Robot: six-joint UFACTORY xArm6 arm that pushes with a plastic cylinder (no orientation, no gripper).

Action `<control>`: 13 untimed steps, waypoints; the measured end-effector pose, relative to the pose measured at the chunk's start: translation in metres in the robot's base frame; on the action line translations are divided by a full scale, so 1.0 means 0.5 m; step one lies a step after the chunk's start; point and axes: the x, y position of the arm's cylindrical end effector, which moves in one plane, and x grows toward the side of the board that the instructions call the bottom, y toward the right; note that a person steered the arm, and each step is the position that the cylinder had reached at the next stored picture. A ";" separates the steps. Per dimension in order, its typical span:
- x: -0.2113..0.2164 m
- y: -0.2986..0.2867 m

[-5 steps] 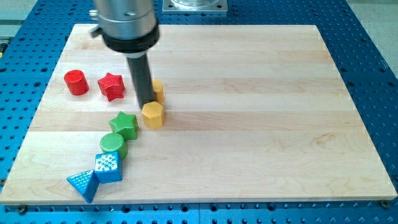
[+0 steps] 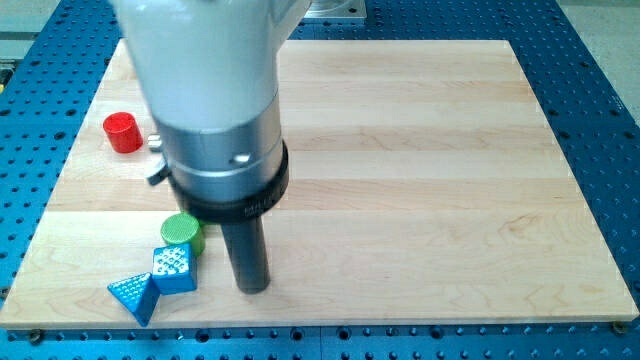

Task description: Move the triangle to the left side of the green star

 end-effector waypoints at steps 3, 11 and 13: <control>0.040 -0.246; 0.043 -0.395; 0.028 -0.483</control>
